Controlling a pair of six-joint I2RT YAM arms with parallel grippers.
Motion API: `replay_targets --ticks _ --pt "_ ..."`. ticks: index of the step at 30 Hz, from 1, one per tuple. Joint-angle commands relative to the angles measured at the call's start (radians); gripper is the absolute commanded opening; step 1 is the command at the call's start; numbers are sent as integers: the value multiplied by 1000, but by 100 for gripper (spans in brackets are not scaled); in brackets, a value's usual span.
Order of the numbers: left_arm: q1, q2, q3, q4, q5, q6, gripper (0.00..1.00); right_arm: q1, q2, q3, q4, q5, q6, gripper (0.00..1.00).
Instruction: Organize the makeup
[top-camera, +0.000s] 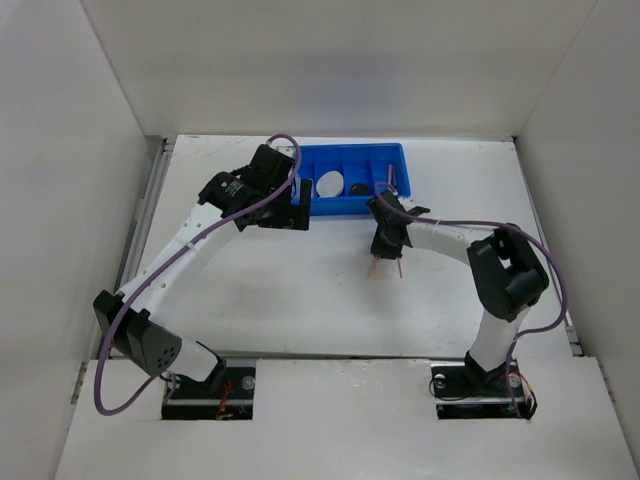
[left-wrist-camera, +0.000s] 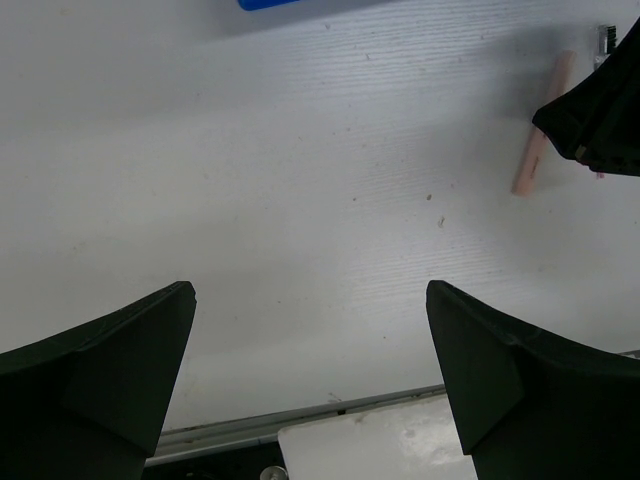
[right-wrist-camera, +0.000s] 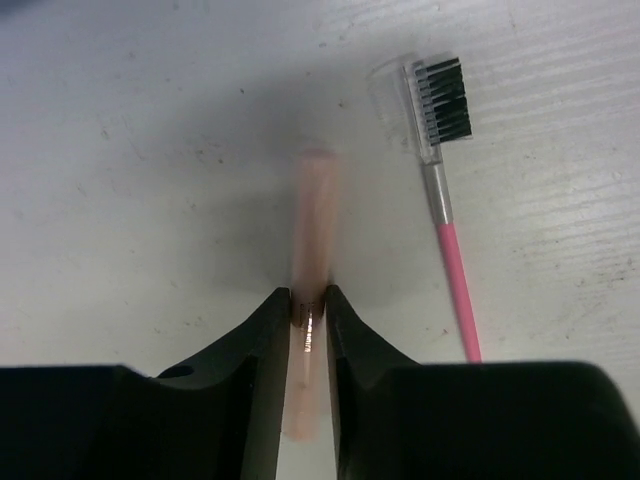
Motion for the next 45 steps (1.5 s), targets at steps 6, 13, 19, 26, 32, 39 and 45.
replay_targets --ticks 6,13,19,26,32,39,45 --pt "4 -25 11 7 -14 9 100 42 -68 146 -85 130 -44 11" --pt "4 -25 11 7 -23 9 100 -15 -50 456 -184 355 -212 11" --pt "4 -36 11 -2 -53 18 100 -122 172 749 -207 365 -329 11" --pt "4 -45 21 -22 -63 28 100 -180 416 1039 -253 334 -341 12" --pt "4 -45 21 -31 -63 28 100 -181 475 1161 -264 317 -351 60" --pt "4 -45 21 -32 -72 28 100 -181 123 683 -112 268 -309 48" --pt "4 -36 21 -13 -81 37 100 -181 -169 149 -7 10 -282 41"
